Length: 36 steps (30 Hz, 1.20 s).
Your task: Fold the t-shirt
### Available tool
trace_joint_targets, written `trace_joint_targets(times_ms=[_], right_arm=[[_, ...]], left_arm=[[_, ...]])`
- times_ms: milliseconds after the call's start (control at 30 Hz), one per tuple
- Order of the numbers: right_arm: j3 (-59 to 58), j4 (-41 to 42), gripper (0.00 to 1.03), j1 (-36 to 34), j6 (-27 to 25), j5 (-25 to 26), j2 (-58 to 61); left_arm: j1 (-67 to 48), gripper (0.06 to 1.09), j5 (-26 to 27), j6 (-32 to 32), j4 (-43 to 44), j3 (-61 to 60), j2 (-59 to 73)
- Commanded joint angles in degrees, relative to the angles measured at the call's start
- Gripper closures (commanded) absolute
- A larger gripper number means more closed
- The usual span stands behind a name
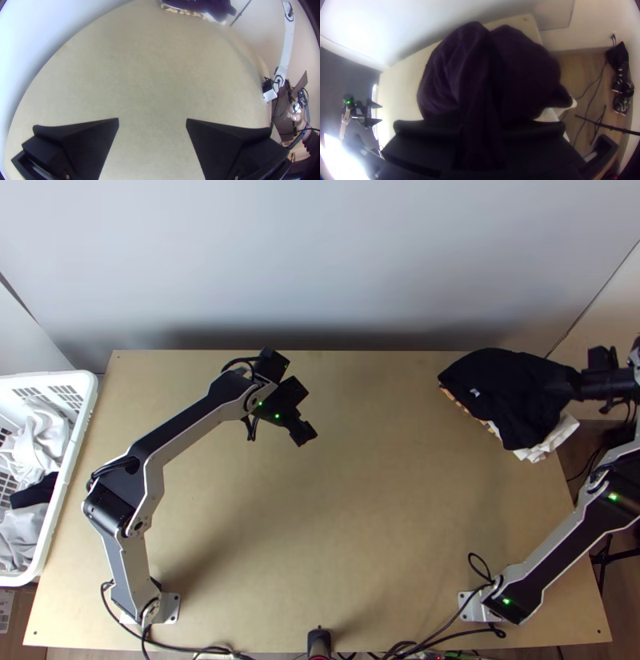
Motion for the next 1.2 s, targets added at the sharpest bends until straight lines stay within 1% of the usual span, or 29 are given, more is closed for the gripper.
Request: trace_joint_targets(times_ms=[0,333,533,567,600,633,667,700,933,1033,1067,1167], right_arm=[[-2.75,0.43,1.00,-4.16,0.13,1.89,3.17],[-6.97,0.52,1.00,-6.01,-0.57,6.73,6.77],[-9.43,0.43,1.00,-5.83,-0.57,8.22,8.62],[-10.04,0.34,0.95,-5.74,-0.57,8.22,8.79],[-10.74,0.25,0.70,-5.65,-0.57,8.31,8.79],[-11.27,0.34,0.32,-5.48,-0.66,8.66,8.71],[-11.71,0.34,0.02,-5.48,-0.66,9.19,8.27],[-12.06,0.43,0.04,-5.39,-0.75,9.27,7.65],[-12.06,0.78,0.04,-5.21,-0.75,10.07,0.27],[-9.16,0.78,0.04,-4.78,0.13,11.56,-4.74],[-7.41,0.78,0.04,-4.60,0.92,12.35,-6.68],[-1.60,0.69,0.04,-3.19,3.47,12.53,-11.60]], left_arm=[[0.01,0.10,0.05,-0.07,0.00,0.11,-0.23],[0.01,0.10,0.05,-0.42,-0.08,0.81,-0.31],[-0.17,0.10,0.05,-0.60,-0.08,0.90,-0.31],[-0.26,0.10,0.05,-0.77,-0.08,0.99,-0.31],[-0.26,0.10,0.05,-0.77,-0.08,0.99,-0.40],[-0.35,0.10,0.05,-0.77,-0.08,1.17,-0.40],[-0.35,0.10,0.05,-0.86,-0.08,1.25,-0.40],[-0.35,0.10,0.05,-0.86,-0.08,1.34,-0.31],[-0.52,0.10,0.05,-0.86,-0.08,2.40,0.13],[-0.70,0.10,0.05,-1.04,-0.08,2.75,0.48],[-0.78,0.10,0.05,-1.13,-0.08,2.83,0.56],[-0.87,0.10,0.05,-1.21,-0.08,2.83,0.92]])
